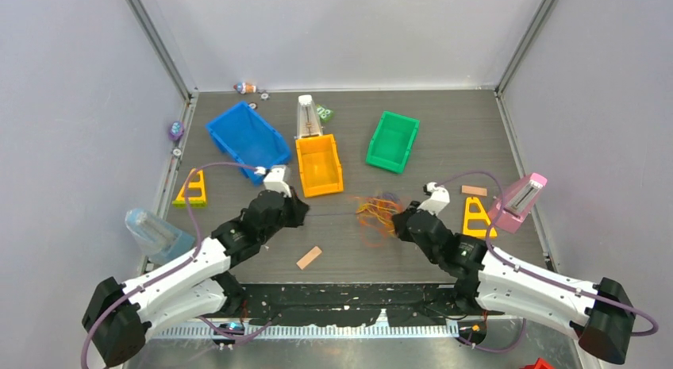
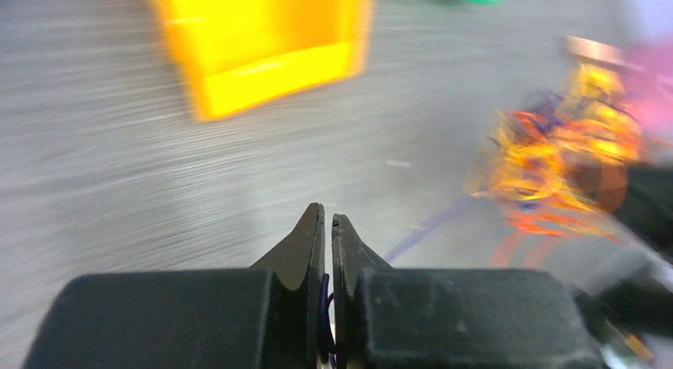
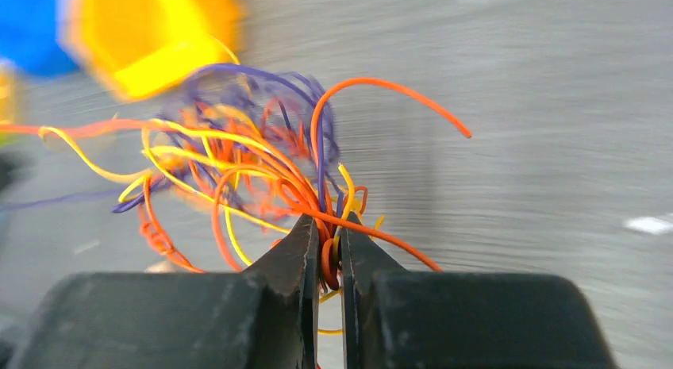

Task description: Untangle the cables

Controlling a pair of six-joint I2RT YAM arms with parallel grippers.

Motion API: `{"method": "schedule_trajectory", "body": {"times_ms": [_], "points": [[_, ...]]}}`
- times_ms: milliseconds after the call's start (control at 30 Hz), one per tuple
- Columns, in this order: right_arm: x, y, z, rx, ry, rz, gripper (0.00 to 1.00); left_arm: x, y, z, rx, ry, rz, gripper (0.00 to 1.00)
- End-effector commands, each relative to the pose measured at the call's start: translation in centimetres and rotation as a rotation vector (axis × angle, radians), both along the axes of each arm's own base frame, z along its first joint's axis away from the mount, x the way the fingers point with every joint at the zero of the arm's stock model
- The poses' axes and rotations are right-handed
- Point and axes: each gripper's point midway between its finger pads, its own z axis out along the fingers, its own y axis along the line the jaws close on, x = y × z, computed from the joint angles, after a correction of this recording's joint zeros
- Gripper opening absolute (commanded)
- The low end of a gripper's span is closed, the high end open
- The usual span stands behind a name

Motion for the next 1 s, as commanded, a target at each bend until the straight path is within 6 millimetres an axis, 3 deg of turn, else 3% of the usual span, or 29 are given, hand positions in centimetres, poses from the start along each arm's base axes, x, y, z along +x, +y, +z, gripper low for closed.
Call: {"method": "schedule_trajectory", "body": {"times_ms": [0, 67, 133, 233, 300, 367, 433, 500, 600, 833, 900, 933, 967], "points": [[0.7, -11.6, -3.6, -0.423, 0.038, -0.409, 0.05, 1.2, 13.1, -5.2, 0.454, 0.067, 0.493, 0.0], [0.9, -11.7, -3.0, -0.455, 0.032, -0.409, 0.05, 1.1, 14.0, -5.3, 0.483, 0.075, 0.54, 0.0], [1.3, -10.6, -2.4, -0.484, 0.018, -0.344, 0.05, 1.2, 13.5, -5.2, 0.484, 0.079, 0.511, 0.0], [1.6, -5.1, -1.5, -0.417, -0.019, -0.061, 0.05, 1.4, 8.2, -4.5, 0.377, 0.045, 0.245, 0.09], [1.3, -2.4, -0.6, -0.335, -0.052, 0.06, 0.05, 0.7, 3.8, -3.4, 0.245, 0.009, 0.03, 0.33], [0.5, 0.6, 0.9, -0.225, -0.123, 0.209, 0.05, -0.9, 0.0, -2.2, 0.089, -0.024, -0.16, 0.68], [-0.7, 3.2, 2.6, -0.116, -0.199, 0.354, 0.05, -1.7, -2.2, -0.7, -0.033, -0.072, -0.255, 0.84], [-1.8, 4.9, 4.2, -0.036, -0.253, 0.451, 0.05, -2.5, -3.7, 0.9, -0.12, -0.117, -0.342, 0.89], [-3.8, 6.7, 5.5, 0.017, -0.294, 0.607, 0.06, -3.1, -5.2, 2.2, -0.168, -0.136, -0.434, 0.9], [-5.5, 8.6, 6.8, 0.051, -0.302, 0.759, 0.06, -4.1, -7.4, 1.5, -0.185, -0.089, -0.571, 0.83], [-5.5, 8.9, 7.3, 0.065, -0.311, 0.765, 0.06, -4.6, -8.1, 0.9, -0.186, -0.047, -0.615, 0.7], [-5.5, 8.9, 7.5, 0.069, -0.313, 0.766, 0.06, -5.0, -8.5, 0.5, -0.191, -0.023, -0.636, 0.59], [-5.4, 9.0, 7.5, 0.067, -0.313, 0.763, 0.06, -5.3, -8.8, 0.3, -0.205, -0.008, -0.659, 0.41]]}}
